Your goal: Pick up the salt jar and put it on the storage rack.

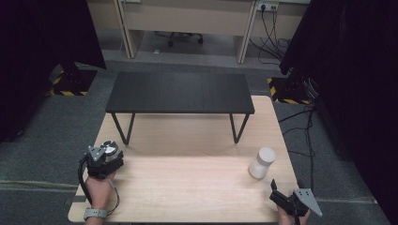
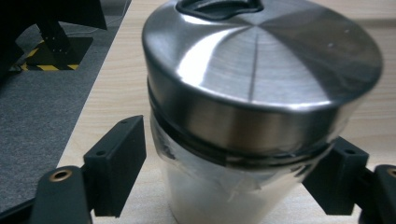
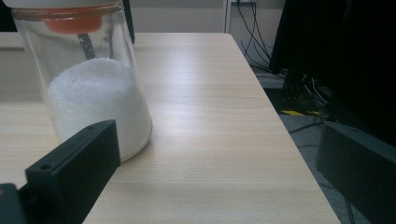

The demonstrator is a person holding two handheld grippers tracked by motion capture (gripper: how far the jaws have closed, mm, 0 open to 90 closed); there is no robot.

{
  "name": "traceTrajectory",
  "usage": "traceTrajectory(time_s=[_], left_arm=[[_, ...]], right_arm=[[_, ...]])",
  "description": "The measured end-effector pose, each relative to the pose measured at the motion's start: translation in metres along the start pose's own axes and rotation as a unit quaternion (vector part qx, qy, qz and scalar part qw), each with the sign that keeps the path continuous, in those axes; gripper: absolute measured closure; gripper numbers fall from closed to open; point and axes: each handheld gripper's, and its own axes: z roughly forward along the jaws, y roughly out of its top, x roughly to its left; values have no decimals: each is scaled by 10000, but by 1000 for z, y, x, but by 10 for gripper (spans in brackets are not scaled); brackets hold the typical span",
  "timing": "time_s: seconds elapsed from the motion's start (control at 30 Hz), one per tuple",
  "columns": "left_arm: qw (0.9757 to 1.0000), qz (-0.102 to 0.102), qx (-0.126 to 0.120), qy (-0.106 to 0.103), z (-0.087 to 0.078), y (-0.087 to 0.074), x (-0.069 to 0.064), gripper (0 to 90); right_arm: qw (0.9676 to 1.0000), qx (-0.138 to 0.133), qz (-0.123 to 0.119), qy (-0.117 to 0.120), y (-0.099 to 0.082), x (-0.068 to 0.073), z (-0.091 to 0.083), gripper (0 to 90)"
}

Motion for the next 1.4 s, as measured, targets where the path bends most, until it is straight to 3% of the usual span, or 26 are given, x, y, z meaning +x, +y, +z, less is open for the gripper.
traceTrajectory(time_s=[0.17,0.3,0.8,1.1,1.4], left_arm=[[9999,126,-36,-55,0,0,0,300],[9998,215,-5,-16,0,2,-3,309],[10000,48,-39,-29,-1,1,-1,313],[9999,-54,-69,-97,-12,4,-2,313],[9996,-100,-121,-229,-30,24,-8,313]], right_arm=[[10000,-20,20,5,-1,0,0,3],[10000,-38,62,31,-1,-2,-1,3],[10000,-26,71,29,-1,-2,-1,3],[10000,-2,56,30,0,-2,0,3],[9998,43,200,50,2,-4,0,3]])
